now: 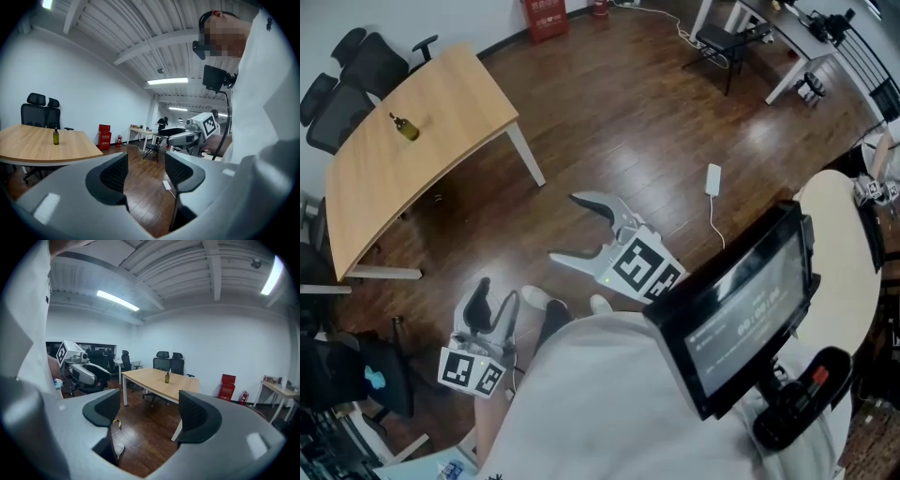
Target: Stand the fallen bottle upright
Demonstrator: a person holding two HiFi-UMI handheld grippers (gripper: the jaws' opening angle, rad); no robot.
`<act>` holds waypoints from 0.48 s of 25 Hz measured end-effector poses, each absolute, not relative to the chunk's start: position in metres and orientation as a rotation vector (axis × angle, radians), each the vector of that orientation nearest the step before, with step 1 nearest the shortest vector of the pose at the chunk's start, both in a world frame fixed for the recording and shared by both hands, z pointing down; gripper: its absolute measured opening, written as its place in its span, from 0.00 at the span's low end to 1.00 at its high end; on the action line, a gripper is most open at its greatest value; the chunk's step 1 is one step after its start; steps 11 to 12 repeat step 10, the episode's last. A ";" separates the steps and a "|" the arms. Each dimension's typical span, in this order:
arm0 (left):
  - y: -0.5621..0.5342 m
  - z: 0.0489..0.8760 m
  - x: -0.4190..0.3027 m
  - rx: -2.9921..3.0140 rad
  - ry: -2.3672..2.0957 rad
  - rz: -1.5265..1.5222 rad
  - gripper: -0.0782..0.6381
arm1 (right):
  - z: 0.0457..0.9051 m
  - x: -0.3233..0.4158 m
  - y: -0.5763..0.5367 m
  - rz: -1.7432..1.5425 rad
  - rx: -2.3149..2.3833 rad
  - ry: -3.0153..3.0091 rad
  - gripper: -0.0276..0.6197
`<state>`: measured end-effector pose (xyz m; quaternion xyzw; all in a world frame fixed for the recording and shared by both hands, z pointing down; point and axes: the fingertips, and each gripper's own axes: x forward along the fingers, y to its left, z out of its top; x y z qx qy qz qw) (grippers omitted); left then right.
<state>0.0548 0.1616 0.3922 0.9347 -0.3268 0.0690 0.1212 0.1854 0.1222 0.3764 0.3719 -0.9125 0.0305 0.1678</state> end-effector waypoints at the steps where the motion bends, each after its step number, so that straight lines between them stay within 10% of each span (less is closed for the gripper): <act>1: 0.162 0.393 0.055 2.729 -0.949 0.205 0.45 | 0.377 0.186 0.123 0.088 1.062 -2.593 0.65; 12: 0.149 0.402 0.026 2.710 -0.951 0.199 0.45 | 0.386 0.161 0.109 0.108 1.045 -2.568 0.65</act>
